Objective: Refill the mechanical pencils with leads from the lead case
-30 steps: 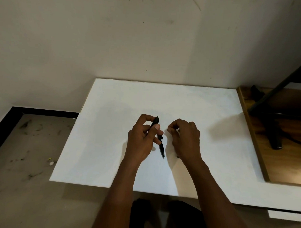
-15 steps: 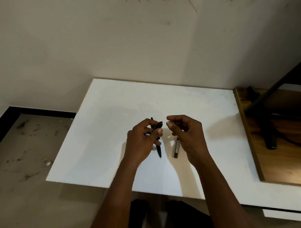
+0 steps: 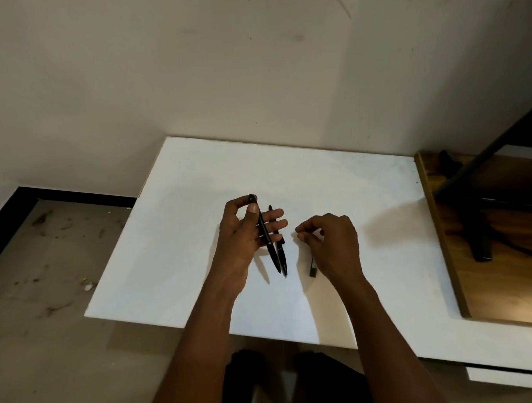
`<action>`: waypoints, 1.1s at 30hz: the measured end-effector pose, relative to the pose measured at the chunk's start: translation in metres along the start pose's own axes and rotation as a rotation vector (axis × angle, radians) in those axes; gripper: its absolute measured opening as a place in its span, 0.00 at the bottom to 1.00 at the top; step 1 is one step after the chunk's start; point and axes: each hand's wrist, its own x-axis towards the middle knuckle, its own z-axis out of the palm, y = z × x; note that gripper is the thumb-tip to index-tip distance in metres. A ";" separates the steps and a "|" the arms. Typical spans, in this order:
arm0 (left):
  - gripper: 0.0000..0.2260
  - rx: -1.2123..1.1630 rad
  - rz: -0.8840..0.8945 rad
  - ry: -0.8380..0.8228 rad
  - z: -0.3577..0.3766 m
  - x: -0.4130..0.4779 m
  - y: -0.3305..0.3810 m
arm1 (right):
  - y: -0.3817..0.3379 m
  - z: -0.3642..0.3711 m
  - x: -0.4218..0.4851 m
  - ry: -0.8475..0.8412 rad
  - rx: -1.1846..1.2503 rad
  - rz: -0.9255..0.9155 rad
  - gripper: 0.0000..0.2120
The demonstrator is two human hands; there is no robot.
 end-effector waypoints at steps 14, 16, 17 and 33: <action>0.06 0.547 0.001 -0.055 0.005 -0.006 -0.001 | -0.013 -0.010 0.001 -0.005 0.639 0.037 0.05; 0.06 0.580 0.009 -0.051 0.005 -0.005 -0.002 | -0.013 -0.011 0.001 -0.018 0.663 0.031 0.05; 0.06 0.590 0.013 -0.048 0.005 -0.005 -0.003 | -0.013 -0.011 0.001 -0.025 0.670 0.028 0.06; 0.06 0.783 0.139 -0.015 0.000 -0.001 -0.008 | -0.015 -0.012 0.001 0.010 0.452 -0.094 0.09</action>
